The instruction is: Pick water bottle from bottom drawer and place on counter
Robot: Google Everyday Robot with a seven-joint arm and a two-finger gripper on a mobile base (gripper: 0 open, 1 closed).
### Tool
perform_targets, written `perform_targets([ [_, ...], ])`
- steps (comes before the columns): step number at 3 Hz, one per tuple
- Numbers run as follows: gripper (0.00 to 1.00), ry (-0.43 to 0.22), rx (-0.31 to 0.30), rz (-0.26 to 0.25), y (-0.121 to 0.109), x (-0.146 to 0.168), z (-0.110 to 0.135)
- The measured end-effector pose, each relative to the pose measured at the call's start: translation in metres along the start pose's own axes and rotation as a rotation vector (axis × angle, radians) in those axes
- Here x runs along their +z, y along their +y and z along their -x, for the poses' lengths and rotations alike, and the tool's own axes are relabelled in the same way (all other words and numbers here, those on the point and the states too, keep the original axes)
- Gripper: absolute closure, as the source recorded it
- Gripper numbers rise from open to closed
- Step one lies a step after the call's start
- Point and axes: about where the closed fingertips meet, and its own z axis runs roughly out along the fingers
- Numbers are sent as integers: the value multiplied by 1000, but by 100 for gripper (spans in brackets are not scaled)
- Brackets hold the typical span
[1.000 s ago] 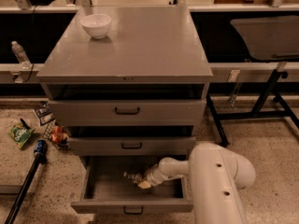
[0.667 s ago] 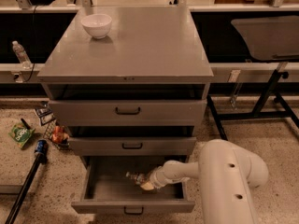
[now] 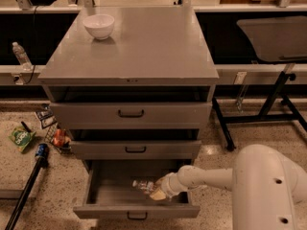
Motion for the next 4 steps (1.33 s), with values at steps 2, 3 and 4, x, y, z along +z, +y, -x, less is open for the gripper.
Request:
perform_targets([
  [2, 100, -90, -158, 43, 24, -97, 48],
  [3, 100, -193, -187, 54, 24, -140, 86],
  [4, 100, -182, -185, 55, 24, -134, 83],
])
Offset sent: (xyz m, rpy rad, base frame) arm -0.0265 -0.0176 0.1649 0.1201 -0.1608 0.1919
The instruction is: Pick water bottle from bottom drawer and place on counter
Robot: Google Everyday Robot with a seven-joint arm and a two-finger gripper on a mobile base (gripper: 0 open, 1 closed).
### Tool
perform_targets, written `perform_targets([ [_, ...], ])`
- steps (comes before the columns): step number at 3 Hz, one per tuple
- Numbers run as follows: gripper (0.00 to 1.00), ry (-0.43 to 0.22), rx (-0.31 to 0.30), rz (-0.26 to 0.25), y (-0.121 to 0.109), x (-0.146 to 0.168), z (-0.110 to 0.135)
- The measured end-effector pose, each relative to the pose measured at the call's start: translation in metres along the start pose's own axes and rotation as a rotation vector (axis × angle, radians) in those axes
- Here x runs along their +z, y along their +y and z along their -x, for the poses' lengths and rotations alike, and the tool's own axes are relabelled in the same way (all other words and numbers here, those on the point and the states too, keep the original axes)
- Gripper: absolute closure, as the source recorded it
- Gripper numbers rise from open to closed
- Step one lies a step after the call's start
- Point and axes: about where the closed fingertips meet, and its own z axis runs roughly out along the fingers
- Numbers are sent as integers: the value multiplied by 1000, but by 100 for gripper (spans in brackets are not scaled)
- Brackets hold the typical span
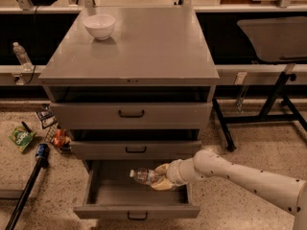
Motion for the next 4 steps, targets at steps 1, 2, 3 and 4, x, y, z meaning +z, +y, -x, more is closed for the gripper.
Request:
perform_targets([
  [1, 100, 14, -18, -13, 12, -18, 24],
  [2, 100, 58, -71, -17, 32, -57, 75],
  [3, 100, 114, -107, -39, 41, -94, 129],
  [4, 100, 198, -176, -135, 38, -134, 190],
])
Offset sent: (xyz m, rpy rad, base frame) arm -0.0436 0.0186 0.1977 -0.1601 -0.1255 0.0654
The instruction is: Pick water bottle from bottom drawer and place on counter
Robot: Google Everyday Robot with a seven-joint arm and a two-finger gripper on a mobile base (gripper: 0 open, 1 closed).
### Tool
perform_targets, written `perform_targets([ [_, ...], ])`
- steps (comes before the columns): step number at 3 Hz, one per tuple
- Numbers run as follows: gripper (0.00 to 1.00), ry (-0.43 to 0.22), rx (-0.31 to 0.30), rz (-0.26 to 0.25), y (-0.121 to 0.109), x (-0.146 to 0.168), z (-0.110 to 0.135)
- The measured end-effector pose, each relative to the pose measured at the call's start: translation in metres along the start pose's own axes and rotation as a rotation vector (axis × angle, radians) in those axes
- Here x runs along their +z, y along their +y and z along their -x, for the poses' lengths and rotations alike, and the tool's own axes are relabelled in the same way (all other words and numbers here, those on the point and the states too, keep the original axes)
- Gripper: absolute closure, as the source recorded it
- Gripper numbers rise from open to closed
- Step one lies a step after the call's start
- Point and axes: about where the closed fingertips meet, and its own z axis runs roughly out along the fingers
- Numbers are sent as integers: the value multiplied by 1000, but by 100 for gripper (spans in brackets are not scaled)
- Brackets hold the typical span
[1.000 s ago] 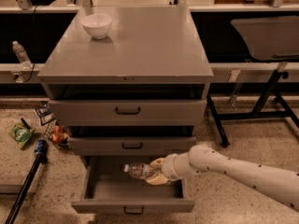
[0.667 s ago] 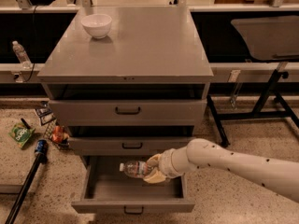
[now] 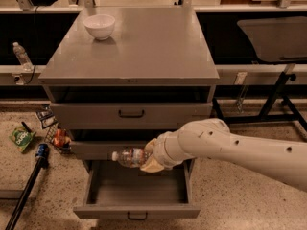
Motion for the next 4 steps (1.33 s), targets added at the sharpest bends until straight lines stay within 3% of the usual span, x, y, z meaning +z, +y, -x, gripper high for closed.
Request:
perform_targets([
  [1, 100, 38, -63, -100, -17, -34, 28],
  [3, 100, 9, -94, -112, -33, -59, 41],
  [4, 100, -30, -134, -162, -71, -103, 51],
])
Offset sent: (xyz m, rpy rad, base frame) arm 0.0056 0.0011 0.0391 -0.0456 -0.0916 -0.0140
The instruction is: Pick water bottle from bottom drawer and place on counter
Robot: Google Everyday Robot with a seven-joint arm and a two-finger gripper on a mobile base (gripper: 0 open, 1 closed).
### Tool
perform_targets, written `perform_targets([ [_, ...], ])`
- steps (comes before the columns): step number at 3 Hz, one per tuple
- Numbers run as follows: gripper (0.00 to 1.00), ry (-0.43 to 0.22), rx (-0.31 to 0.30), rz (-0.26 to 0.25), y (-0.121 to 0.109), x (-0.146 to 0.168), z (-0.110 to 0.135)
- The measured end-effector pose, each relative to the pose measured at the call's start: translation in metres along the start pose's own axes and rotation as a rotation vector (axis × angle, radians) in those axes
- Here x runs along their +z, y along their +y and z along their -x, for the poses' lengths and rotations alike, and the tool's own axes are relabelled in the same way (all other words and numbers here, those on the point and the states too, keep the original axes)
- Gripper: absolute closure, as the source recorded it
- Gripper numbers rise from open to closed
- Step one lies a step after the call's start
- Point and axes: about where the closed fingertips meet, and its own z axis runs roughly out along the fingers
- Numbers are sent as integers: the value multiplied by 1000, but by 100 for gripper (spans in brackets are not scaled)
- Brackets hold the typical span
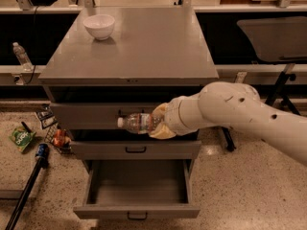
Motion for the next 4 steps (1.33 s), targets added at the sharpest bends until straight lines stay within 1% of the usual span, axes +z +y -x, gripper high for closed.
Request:
perform_targets([
  [1, 100, -10, -77, -59, -64, -31, 17],
  [2, 100, -10, -116, -94, -100, -41, 28],
  [3, 100, -3, -165, -162, -128, -59, 45],
  [4, 100, 4, -211, -238, -151, -76, 62],
])
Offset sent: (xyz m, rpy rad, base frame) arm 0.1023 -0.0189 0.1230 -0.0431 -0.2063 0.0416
